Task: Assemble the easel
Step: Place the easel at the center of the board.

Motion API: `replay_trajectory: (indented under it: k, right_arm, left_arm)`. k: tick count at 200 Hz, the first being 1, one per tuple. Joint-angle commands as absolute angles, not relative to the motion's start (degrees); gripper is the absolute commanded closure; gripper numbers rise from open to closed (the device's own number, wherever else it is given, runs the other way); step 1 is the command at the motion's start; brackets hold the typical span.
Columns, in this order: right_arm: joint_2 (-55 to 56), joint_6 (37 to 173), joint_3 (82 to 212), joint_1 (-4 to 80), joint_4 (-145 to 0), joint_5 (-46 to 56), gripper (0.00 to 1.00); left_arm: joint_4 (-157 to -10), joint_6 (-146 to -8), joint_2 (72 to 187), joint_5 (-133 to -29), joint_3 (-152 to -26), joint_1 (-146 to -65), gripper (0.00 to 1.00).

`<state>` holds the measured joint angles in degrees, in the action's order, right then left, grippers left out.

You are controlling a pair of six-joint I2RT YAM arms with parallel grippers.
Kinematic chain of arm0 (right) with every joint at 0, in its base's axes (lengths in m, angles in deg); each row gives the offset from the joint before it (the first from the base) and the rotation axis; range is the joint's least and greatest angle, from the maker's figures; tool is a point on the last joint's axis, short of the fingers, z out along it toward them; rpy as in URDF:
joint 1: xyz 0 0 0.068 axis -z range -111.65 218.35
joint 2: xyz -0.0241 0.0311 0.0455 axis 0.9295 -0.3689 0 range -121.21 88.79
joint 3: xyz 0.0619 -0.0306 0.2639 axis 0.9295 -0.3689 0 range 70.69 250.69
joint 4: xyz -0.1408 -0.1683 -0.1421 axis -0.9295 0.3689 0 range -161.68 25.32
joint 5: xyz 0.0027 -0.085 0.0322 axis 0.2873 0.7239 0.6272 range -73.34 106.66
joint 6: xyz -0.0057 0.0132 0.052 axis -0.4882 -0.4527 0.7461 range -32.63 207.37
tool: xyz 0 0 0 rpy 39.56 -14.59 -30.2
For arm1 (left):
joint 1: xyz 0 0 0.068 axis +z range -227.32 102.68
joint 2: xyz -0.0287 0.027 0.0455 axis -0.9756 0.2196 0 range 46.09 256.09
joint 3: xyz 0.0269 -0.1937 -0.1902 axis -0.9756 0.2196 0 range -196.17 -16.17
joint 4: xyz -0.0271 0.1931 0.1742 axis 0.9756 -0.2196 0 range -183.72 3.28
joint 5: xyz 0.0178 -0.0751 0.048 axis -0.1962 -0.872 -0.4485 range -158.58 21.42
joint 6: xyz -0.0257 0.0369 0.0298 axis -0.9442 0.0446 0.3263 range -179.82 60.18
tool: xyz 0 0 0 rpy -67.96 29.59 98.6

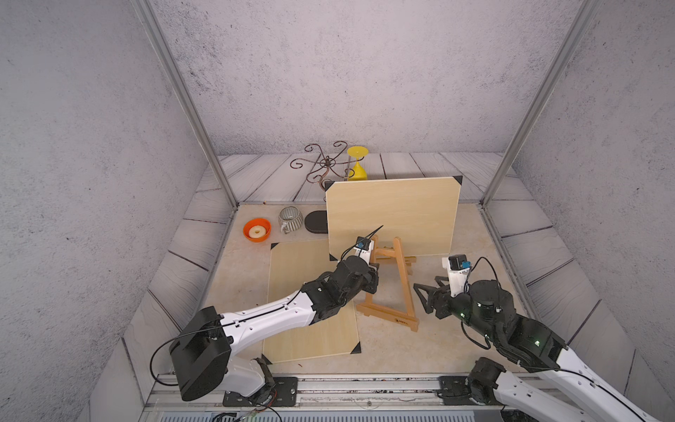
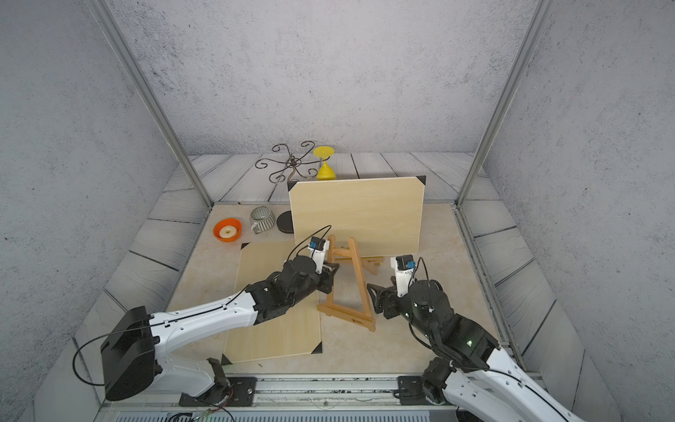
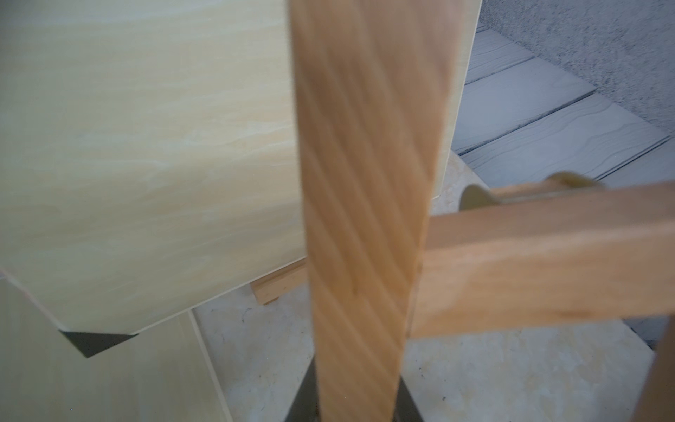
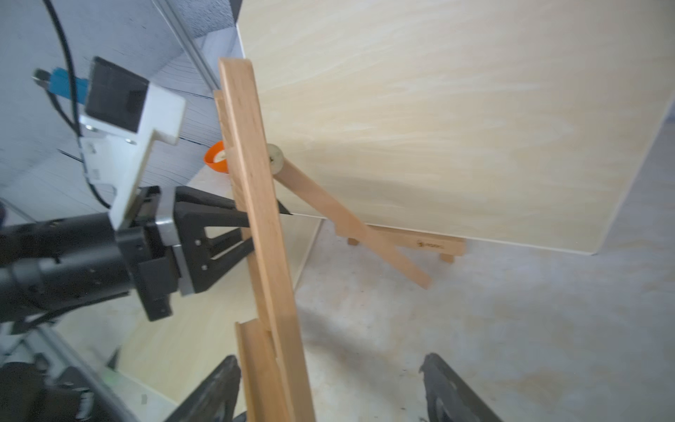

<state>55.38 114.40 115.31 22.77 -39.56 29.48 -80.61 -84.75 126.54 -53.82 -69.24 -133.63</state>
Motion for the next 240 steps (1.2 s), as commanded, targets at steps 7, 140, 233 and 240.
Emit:
replay_trajectory:
  k: [7, 140, 233, 240]
  right_arm:
    - [56.5, 117.7, 120.7, 22.7, -30.8, 36.4, 0.06]
    - [56.4, 121.9, 134.9, 22.7, -24.7, 33.0, 0.01]
    - [56.7, 122.9, 137.2, 22.7, -25.4, 34.6, 0.01]
    - [56.6, 122.8, 137.4, 22.7, -25.9, 34.3, 0.01]
  left_arm:
    - [-80.4, -80.3, 129.0, -45.7, -74.3, -133.9, 1.0]
    - [-67.4, -69.7, 146.0, -50.9, -82.0, -140.5, 1.0]
    - [-58.9, -59.5, 155.7, -58.9, -86.0, -138.2, 1.0]
    - [-58.2, -59.4, 156.5, -58.4, -86.3, -138.3, 1.0]
